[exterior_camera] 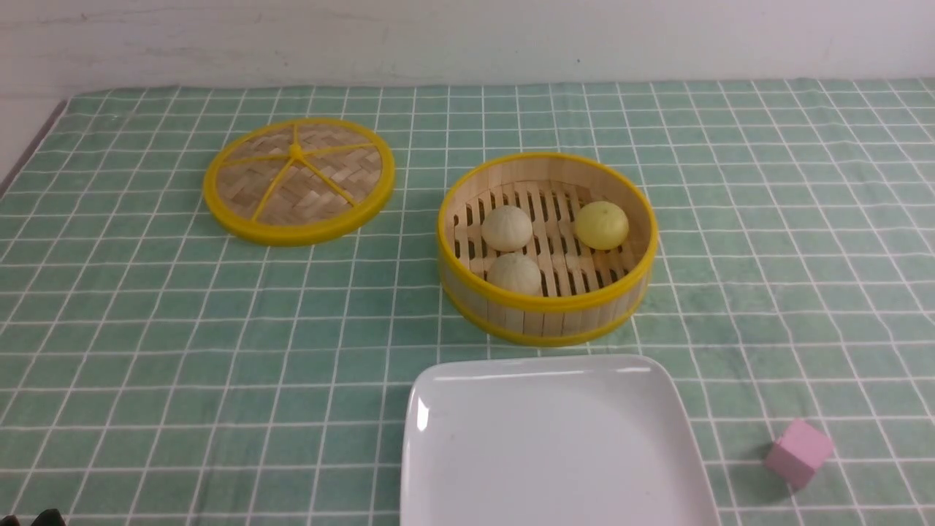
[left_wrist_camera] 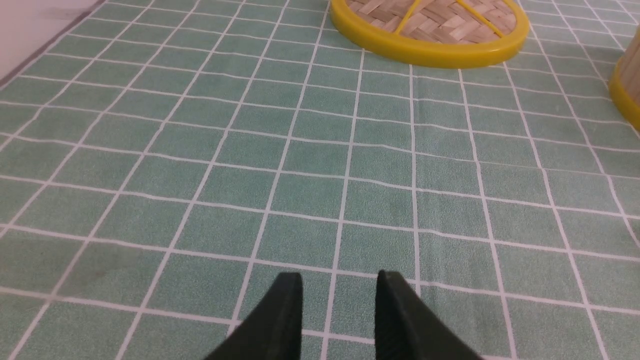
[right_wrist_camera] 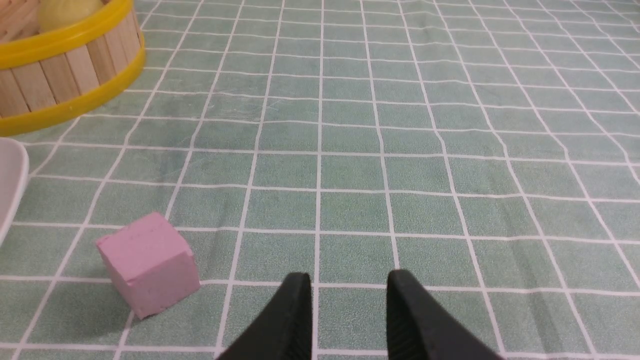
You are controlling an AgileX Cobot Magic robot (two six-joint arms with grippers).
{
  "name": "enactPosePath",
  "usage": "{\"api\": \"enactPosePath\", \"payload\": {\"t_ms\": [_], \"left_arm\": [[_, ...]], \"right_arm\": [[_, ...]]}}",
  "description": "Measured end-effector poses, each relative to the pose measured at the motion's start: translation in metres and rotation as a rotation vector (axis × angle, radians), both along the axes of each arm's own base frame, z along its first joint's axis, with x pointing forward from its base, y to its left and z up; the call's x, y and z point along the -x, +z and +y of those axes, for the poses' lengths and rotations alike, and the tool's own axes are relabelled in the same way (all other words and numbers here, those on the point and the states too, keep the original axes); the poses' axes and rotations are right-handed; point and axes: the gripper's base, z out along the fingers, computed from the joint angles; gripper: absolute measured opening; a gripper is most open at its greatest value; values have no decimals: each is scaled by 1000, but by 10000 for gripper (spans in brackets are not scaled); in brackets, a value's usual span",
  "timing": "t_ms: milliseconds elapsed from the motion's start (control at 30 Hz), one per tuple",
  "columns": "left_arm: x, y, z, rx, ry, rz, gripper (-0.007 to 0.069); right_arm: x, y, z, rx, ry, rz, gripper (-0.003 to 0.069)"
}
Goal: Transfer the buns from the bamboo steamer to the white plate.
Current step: 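Reach toward a bun in the bamboo steamer with the right gripper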
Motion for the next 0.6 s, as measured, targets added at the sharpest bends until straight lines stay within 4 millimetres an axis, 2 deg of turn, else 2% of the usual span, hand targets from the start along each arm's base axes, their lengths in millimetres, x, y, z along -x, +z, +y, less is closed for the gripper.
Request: {"api": "enactPosePath", "payload": {"t_ms": [400, 500, 600], "left_arm": [[0, 0, 0, 10, 1, 0, 240], [0, 0, -4, 221, 18, -4, 240], [0, 1, -10, 538, 46, 2, 240]], "right_arm": [[0, 0, 0, 0, 0, 0, 239], [0, 1, 0, -15, 0, -11, 239], [-1, 1, 4, -203, -13, -35, 239]]}}
